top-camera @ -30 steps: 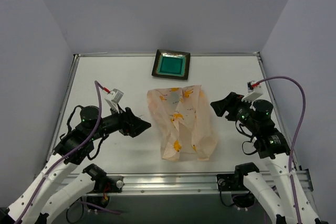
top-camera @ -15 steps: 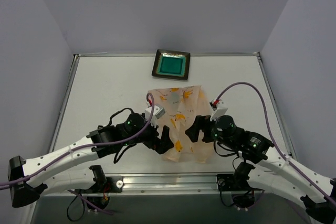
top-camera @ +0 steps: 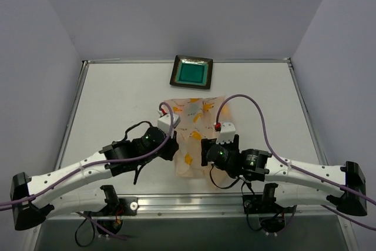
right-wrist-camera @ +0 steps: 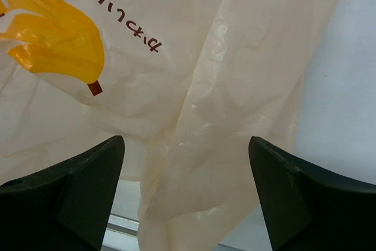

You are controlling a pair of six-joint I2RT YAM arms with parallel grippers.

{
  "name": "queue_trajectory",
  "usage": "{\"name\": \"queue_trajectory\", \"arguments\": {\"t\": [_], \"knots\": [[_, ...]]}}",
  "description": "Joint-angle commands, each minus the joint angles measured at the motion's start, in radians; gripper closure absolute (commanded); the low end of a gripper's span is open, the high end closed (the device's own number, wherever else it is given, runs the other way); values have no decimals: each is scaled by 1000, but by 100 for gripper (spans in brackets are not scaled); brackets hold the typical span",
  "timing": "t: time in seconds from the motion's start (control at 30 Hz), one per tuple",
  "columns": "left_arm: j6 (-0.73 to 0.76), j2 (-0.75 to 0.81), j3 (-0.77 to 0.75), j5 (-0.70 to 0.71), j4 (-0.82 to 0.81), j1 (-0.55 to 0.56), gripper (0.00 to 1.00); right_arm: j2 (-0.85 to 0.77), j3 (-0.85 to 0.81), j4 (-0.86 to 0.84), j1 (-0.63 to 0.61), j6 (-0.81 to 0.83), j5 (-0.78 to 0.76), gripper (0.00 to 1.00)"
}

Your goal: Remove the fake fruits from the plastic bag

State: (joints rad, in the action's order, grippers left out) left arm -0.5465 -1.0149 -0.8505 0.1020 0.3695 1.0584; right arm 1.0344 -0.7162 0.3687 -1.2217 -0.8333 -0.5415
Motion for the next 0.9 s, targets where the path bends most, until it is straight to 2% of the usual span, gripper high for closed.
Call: {"name": "queue_trajectory", "arguments": {"t": [0.0, 0.07, 0.13, 0.17, 0.23, 0.27, 0.33, 0.37, 0.4, 0.43, 0.5, 0.53, 0.67, 0.77, 0.87], "knots": [[-4, 113, -15, 177, 34, -14, 98, -22, -45, 64, -7, -59, -143, 17], [-9, 144, 2, 179, 35, -46, 98, -11, -39, 64, -9, -66, -140, 11], [-23, 150, 11, 179, 43, -66, 98, 30, -35, 62, -9, -70, -146, 9], [-24, 154, 28, 171, 39, -81, 98, 67, -37, 61, -7, -72, -150, 11], [-29, 164, 37, 163, 29, -90, 97, 104, -45, 33, -6, -47, -161, 22], [-36, 168, 37, 188, 42, -92, 98, 121, -49, 23, -6, -37, -157, 39], [-50, 203, 28, 240, 110, -94, 98, 160, -60, -29, 1, 18, -108, 61], [-61, 225, 27, 281, 133, -94, 98, 171, -72, -48, 5, 42, -83, 88], [-69, 246, 21, 303, 191, -94, 98, 171, -80, -100, 5, 69, -51, 97], [-87, 293, 15, 324, 225, -94, 98, 165, -86, -135, 4, 138, 56, 100], [-107, 340, -4, 373, 323, -92, 98, 133, -115, -225, -9, 198, 173, 100], [-118, 382, -22, 375, 350, -92, 98, 119, -129, -253, -18, 226, 298, 100], [-118, 455, -99, 366, 428, -89, 98, 35, -239, -275, -33, 316, 484, 100], [-86, 470, -168, 355, 434, -87, 98, -22, -308, -261, -18, 327, 492, 100], [-56, 431, -150, 370, 387, -89, 98, -63, -292, -220, 143, 330, 495, 100]]}}
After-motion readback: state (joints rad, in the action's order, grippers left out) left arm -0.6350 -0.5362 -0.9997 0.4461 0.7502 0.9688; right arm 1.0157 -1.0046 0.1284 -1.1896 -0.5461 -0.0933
